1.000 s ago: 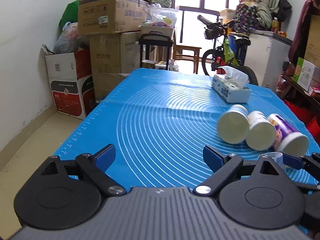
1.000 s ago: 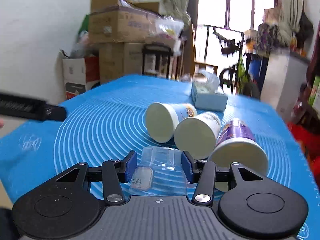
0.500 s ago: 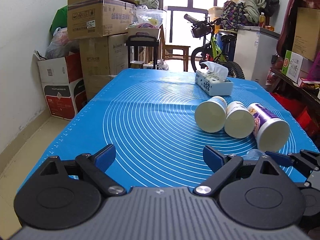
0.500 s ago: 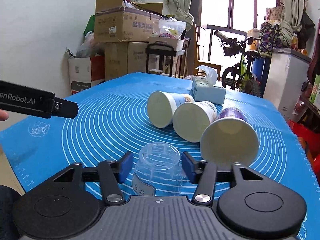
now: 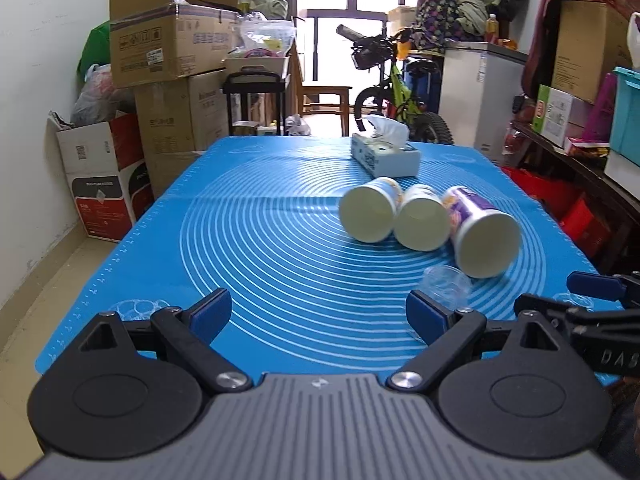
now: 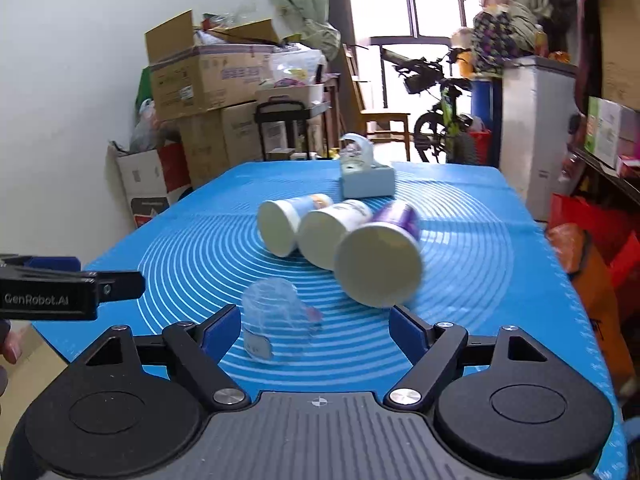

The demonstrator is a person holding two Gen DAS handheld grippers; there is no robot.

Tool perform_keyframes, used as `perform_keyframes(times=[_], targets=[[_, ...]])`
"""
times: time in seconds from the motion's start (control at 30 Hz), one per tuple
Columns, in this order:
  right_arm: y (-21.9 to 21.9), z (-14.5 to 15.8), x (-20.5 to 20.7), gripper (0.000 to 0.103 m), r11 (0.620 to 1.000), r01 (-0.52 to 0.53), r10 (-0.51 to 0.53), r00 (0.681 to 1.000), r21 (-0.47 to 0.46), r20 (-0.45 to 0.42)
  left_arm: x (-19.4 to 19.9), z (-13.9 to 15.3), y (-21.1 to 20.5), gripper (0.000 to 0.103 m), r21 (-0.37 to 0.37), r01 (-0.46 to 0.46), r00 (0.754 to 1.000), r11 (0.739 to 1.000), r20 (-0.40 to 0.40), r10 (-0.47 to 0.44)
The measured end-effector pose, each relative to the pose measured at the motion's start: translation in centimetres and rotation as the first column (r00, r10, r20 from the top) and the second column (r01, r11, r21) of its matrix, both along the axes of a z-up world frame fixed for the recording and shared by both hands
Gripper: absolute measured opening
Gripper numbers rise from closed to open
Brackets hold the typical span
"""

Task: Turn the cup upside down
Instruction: 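Lower the clear cup rim-down onto the mat and open the left gripper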

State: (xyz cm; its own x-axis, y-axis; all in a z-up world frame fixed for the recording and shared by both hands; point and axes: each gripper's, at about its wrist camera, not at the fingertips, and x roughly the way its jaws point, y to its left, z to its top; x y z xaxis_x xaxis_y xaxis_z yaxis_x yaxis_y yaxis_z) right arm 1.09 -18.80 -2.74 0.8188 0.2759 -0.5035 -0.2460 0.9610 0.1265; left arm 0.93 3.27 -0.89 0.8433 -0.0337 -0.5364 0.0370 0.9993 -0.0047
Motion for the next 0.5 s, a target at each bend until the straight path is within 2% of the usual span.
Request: perform_keyframes(times=[0.2, 0.5], targets=[[-2.3, 0.8, -1.4, 0.084, 0.999, 0.044, -0.044, 0.999, 0.020, -0.010, -1.8, 0.7, -1.0, 0.093, -0.004, 0.037, 0.999, 0.999, -0.004, -0.037], [-3.0, 1.5, -2.6, 0.084, 0.999, 0.044, -0.044, 0.999, 0.027, 0.000, -3.4, 0.9, -3.0, 0.093, 0.016, 0.078, 0.997, 0.997, -0.006, -0.078]])
